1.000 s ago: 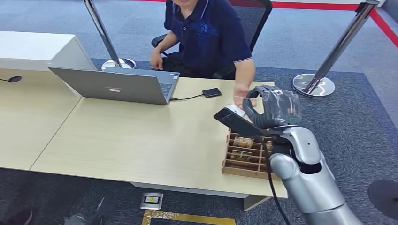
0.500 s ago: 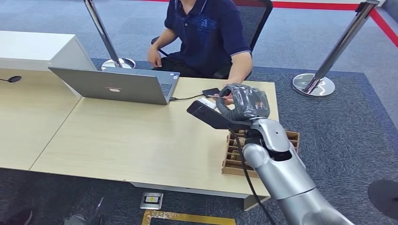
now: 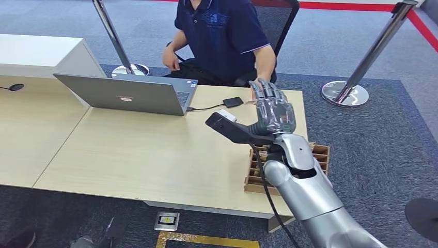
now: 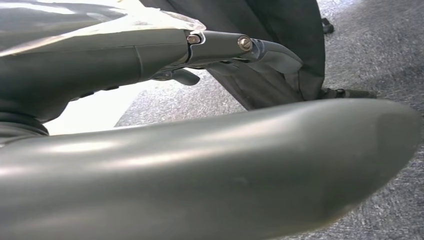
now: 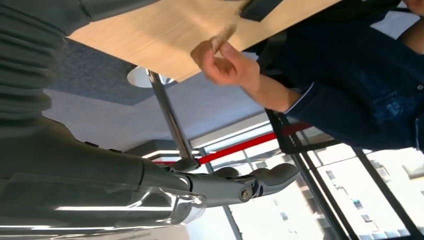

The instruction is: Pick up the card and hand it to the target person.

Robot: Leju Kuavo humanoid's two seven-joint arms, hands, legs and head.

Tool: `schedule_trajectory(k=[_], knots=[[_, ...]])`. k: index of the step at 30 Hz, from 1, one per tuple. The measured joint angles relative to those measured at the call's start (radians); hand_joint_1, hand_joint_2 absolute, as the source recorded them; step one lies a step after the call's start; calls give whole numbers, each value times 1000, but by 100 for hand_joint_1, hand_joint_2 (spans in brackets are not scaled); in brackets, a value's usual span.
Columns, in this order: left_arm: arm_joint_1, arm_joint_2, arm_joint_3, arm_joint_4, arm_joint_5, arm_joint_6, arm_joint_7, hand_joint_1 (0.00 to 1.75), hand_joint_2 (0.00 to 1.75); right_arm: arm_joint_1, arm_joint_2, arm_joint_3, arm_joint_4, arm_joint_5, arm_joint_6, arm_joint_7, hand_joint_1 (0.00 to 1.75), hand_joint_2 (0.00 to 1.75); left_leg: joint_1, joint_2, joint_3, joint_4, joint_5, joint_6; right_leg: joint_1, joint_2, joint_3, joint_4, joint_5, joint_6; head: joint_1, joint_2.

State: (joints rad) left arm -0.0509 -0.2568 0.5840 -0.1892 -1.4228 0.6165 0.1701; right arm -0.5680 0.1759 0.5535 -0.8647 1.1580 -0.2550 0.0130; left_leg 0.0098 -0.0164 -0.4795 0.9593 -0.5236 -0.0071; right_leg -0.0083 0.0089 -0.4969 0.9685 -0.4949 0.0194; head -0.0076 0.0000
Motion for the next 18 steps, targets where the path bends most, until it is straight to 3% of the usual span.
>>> schedule_trajectory(k=[5,10,13,15,17,18], knots=[[1,-3,0,1,16,4,1,0,0,122,-37,-32,-166,112,-149,64,0,0,0,-1,-1,0,0,0,0,0,0,-1,0,0,0,0],[5,-6,1,2,25,6,3,0,0,328,-78,-152,-432,269,-301,118,0,0,0,-1,-2,0,-1,1,0,0,-2,-3,0,1,0,0],[8,-7,3,3,27,4,4,0,0,478,-76,-260,-628,314,-406,145,0,0,0,-6,-3,1,-2,2,0,-2,-1,-4,-2,3,0,0],[13,-8,6,4,25,3,5,0,0,568,-41,-390,-776,199,-442,31,0,0,0,-6,-4,1,-2,2,0,-3,-2,-3,-2,3,0,0],[14,-8,8,5,20,2,5,0,0,634,17,-568,-896,-31,-447,-191,0,0,0,-6,-4,1,-2,2,0,-3,-2,-3,-2,3,0,0],[14,-8,8,5,19,2,5,0,0,646,31,-612,-918,-89,-447,-249,0,0,0,-6,-4,1,-2,2,0,-3,-2,-3,-2,3,0,0]])
